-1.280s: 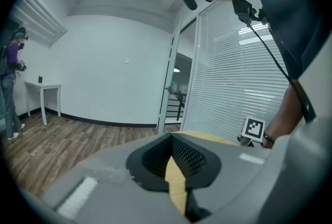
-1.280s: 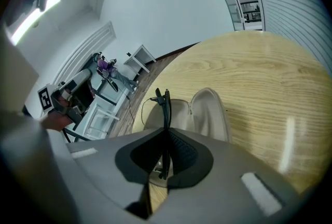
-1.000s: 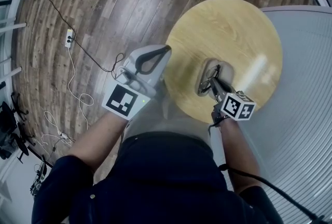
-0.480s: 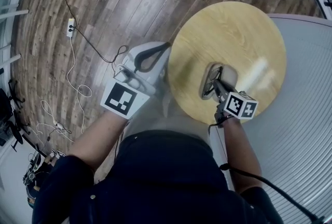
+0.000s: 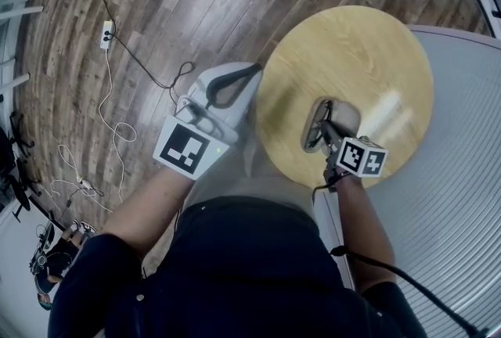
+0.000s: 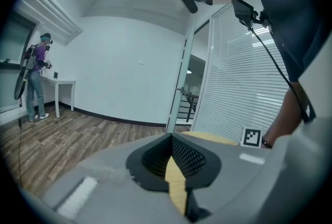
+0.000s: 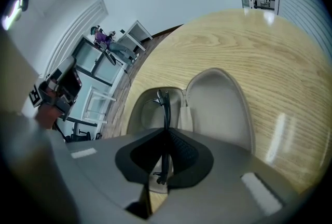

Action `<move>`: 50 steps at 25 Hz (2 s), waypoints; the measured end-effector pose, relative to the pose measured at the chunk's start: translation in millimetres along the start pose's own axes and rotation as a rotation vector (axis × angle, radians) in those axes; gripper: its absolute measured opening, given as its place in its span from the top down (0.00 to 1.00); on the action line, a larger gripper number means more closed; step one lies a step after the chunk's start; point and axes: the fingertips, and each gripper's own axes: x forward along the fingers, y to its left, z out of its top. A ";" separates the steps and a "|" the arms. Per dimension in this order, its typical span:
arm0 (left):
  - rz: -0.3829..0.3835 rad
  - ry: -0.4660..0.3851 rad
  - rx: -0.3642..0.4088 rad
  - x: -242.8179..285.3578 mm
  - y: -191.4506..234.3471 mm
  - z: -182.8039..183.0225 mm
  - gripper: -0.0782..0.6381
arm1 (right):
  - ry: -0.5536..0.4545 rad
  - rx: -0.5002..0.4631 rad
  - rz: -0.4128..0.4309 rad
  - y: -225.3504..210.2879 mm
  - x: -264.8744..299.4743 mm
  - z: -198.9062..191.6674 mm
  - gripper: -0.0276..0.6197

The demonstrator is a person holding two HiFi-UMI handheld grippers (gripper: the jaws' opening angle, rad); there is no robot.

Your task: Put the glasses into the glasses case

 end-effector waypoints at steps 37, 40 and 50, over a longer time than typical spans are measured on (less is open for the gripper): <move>-0.063 -0.060 0.141 -46.6 -55.4 51.1 0.88 | -0.238 -0.018 0.098 25.7 -47.8 3.5 0.60; -0.061 -0.054 0.153 -56.9 -61.8 45.4 0.88 | -0.248 -0.044 0.077 21.0 -50.9 -2.8 0.57; -0.101 -0.117 0.209 -76.8 -91.2 68.7 0.88 | -0.334 -0.066 0.067 35.5 -83.6 -13.9 0.51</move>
